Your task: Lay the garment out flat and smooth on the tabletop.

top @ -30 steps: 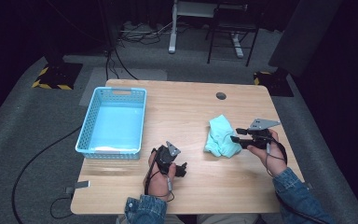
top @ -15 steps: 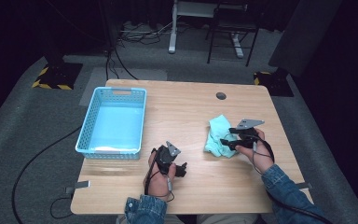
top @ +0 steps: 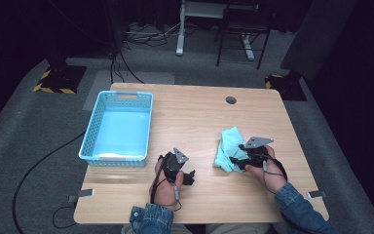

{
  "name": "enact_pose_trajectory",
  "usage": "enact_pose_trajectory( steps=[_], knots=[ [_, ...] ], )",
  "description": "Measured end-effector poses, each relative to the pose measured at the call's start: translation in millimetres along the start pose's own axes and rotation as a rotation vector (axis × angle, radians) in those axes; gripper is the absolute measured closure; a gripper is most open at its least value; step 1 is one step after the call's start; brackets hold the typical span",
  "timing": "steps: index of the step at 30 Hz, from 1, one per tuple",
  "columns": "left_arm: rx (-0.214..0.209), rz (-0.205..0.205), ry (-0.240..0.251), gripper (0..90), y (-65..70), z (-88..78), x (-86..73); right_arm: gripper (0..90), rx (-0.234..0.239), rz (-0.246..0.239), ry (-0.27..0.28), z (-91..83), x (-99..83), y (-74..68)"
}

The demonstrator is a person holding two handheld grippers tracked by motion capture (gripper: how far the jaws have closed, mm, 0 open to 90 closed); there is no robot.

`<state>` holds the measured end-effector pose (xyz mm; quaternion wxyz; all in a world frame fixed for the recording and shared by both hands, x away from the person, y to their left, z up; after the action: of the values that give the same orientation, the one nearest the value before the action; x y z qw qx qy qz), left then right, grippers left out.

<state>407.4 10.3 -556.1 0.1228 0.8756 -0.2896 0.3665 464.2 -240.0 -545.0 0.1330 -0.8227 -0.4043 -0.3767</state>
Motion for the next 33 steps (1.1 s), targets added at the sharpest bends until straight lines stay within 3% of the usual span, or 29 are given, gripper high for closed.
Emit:
enact_pose_trajectory(
  steps=[5,10,15,21,25,27,29,31,33],
  knots=[
    [0.001,0.000,0.002,8.0,0.1,0.0,0.0,30.5,-0.010,0.012,-0.021,-13.2,-9.3,-16.1],
    [-0.001,0.001,-0.001,7.9,-0.1,-0.1,-0.1,33.0,0.008,0.004,-0.039,-30.7,-13.3,-26.9],
    [0.000,0.000,0.000,7.9,0.0,-0.1,0.0,31.5,-0.029,-0.016,0.039,-46.0,8.9,-22.3],
    [0.000,0.000,0.000,7.9,0.0,0.0,0.0,33.5,-0.003,-0.067,0.050,-30.2,28.8,-26.4],
    [0.000,0.001,0.000,8.0,0.0,-0.1,0.0,34.7,-0.003,-0.063,0.011,-13.0,27.3,-26.3],
    [0.001,0.001,0.002,7.9,0.1,0.0,0.0,40.3,-0.002,-0.051,-0.007,-6.0,24.4,-24.4],
    [0.001,0.000,0.002,7.9,0.1,0.0,0.0,51.7,-0.006,-0.053,-0.035,-1.5,20.0,-21.4],
    [0.001,0.001,0.001,7.9,0.0,0.0,0.0,66.8,0.011,-0.049,-0.031,-0.3,18.2,-18.6],
    [0.001,0.000,0.002,7.9,0.1,0.0,0.0,76.3,0.028,-0.042,-0.015,-2.6,18.6,-16.9]
  ],
)
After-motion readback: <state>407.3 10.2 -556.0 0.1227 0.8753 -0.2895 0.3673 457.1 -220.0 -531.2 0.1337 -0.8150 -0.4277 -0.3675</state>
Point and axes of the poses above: each handheld gripper's, and its own axes: z roughly forward along the jaws, x roughly out of its top, y roughly to its right, the point moved 7 cm from there along z, roughly forward along the jaws, and after that the axes turned 1 degree about y, right-handed, at the moved point
